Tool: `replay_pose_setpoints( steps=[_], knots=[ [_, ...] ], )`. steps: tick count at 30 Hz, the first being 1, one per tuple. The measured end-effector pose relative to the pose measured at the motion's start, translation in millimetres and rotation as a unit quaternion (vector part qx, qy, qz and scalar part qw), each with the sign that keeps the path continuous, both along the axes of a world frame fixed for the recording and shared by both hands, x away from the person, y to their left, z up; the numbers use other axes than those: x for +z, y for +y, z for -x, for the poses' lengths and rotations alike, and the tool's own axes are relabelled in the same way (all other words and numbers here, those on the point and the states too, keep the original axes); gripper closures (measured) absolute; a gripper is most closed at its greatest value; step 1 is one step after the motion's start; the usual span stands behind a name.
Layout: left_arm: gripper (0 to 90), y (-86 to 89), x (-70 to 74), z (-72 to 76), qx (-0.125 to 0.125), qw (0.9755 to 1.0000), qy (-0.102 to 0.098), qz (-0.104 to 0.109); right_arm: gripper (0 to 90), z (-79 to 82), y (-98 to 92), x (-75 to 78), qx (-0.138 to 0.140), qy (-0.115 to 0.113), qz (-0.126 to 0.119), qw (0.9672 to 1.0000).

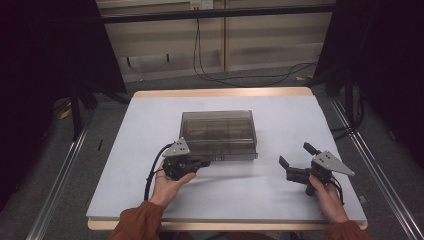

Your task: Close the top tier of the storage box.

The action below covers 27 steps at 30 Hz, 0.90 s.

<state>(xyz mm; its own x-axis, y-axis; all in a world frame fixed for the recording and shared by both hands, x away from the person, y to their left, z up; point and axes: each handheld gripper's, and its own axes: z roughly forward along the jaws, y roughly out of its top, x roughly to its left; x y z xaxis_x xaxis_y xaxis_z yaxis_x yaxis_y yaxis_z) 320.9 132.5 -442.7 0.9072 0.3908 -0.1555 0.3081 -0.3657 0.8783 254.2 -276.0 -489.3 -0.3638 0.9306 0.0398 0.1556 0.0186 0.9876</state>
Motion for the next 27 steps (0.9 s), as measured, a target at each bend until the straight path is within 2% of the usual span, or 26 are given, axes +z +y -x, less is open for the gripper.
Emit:
replay_pose_setpoints(
  steps=[3, 27],
  knots=[
    [90.0, -0.1, 0.6, -1.2, 0.002, 1.0, -0.003, -0.006, 0.0, 0.1, 0.1, 0.0, 0.0, 0.0, 0.001, 1.0],
    [90.0, -0.6, -0.2, -10.8, 0.013, 0.9999, 0.001, 0.002, 0.0, 0.1, 0.1, 0.0, 0.0, 0.0, 0.0, 1.0]
  ],
)
